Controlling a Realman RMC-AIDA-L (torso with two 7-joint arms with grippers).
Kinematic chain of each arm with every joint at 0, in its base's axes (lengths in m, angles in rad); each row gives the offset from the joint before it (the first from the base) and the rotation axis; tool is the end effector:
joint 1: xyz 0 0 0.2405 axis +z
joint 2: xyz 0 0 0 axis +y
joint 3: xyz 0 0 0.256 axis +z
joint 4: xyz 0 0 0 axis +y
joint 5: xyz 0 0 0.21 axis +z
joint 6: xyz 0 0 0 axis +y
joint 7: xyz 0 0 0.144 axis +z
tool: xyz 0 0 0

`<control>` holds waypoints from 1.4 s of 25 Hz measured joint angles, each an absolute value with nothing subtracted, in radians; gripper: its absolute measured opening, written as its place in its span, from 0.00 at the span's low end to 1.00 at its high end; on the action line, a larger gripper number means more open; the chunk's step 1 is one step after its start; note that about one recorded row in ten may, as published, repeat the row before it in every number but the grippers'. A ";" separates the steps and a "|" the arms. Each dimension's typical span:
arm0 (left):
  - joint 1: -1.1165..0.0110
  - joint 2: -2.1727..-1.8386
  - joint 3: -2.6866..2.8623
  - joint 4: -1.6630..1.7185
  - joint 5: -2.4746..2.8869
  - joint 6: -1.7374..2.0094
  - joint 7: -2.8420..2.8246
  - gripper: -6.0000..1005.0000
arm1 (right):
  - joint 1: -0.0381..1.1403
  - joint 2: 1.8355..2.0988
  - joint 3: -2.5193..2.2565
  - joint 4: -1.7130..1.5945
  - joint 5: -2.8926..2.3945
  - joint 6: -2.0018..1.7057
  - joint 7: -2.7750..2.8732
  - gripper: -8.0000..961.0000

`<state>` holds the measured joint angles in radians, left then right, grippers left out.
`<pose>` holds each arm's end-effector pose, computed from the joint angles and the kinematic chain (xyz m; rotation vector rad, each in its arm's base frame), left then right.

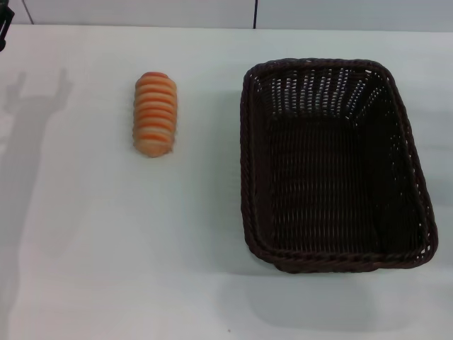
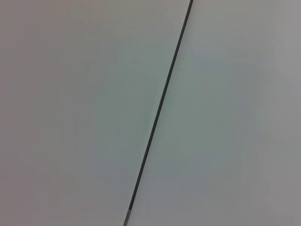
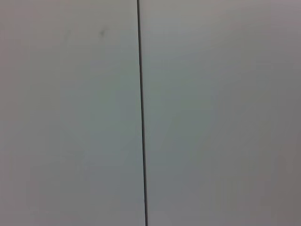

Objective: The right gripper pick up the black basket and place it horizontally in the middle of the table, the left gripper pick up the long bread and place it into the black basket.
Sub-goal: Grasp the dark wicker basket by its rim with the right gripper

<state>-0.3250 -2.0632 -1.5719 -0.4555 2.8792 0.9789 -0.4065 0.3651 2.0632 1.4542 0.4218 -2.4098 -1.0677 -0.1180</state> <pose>-0.3292 0.3551 0.0478 -1.3472 -0.6992 -0.9197 0.3412 0.3536 0.0704 -1.1312 0.5027 0.6301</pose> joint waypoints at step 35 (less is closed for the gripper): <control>-0.257 -2.022 -1.447 -0.868 2.889 0.430 -0.589 0.83 | 0.371 2.064 1.456 0.422 -2.410 -1.066 -0.115 0.73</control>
<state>-0.2567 -2.0223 -1.4466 -0.8680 2.8886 0.4302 -0.5893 0.3712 2.0635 1.4559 0.4219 -2.4100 -1.0660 -0.1153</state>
